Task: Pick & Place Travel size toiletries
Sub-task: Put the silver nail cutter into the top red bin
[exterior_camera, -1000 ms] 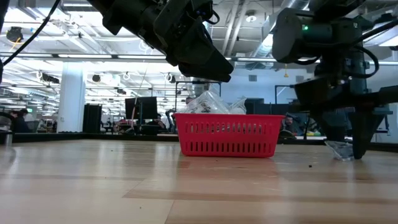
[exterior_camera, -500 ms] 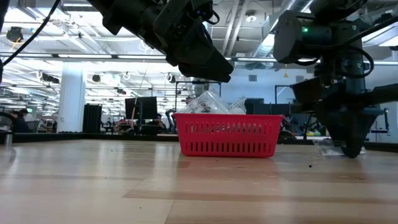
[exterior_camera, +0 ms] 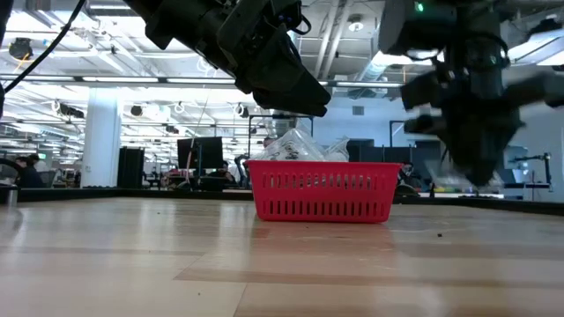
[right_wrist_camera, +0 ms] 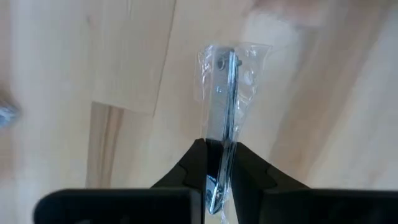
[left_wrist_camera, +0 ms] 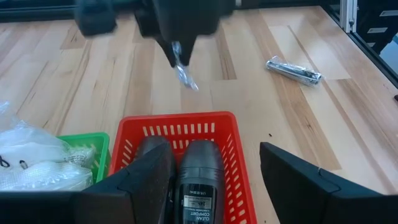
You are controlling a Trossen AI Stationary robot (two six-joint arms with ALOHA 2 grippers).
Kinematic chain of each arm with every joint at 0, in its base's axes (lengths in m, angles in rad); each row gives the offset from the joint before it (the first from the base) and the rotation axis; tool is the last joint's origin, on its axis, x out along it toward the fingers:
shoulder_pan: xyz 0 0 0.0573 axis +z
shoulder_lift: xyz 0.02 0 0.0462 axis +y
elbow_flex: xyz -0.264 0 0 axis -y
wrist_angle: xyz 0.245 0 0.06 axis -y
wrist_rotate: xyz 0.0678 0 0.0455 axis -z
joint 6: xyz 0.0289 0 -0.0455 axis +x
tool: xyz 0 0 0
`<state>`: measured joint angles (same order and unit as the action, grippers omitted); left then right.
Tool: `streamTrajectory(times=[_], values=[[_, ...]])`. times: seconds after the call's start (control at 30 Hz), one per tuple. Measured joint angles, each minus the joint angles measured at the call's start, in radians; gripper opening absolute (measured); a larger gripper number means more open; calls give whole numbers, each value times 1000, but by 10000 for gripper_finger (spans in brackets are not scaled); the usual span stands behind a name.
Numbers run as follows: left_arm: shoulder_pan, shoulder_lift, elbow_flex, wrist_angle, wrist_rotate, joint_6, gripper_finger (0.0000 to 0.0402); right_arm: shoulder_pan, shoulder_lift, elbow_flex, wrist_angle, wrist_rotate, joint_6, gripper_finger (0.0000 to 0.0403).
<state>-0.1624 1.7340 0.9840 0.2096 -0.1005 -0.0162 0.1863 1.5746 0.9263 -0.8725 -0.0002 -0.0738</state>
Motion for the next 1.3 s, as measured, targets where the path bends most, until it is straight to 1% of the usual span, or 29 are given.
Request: streamTrajectory(times=[0.13,0.27,0.33,0.5,0.6,0.67,0.73,0.8,0.93,1.13,1.23,1.3], values=[[0,0,0,0,0,0,237,-21,-69,43,-41,7,-1,34],[0,0,0,0,0,0,237,-50,-132,90,-44,39,-4,34],[0,0,0,0,0,0,237,-67,-155,113,-43,71,-4,34],[0,-4,0,-6,-5,1,237,-126,-173,171,-44,102,-20,34],[0,-41,0,-48,-29,8,237,-171,-161,200,-16,117,-53,34],[0,-75,-1,-103,-68,7,237,-208,-154,210,1,128,-65,34],[0,-120,-5,-162,-105,9,237,-247,-133,222,62,130,-84,34],[1,-161,-24,-153,-124,11,237,-283,-122,224,74,131,-104,34],[18,-265,-124,-165,-162,5,237,-352,-99,236,156,130,-145,34],[47,-462,-301,-166,-188,-59,237,-447,-97,234,281,128,-190,34],[47,-554,-371,-145,-209,-71,237,-488,-97,234,350,124,-192,34],[43,-595,-406,-125,-228,-79,237,-520,-97,234,376,101,-207,34]])
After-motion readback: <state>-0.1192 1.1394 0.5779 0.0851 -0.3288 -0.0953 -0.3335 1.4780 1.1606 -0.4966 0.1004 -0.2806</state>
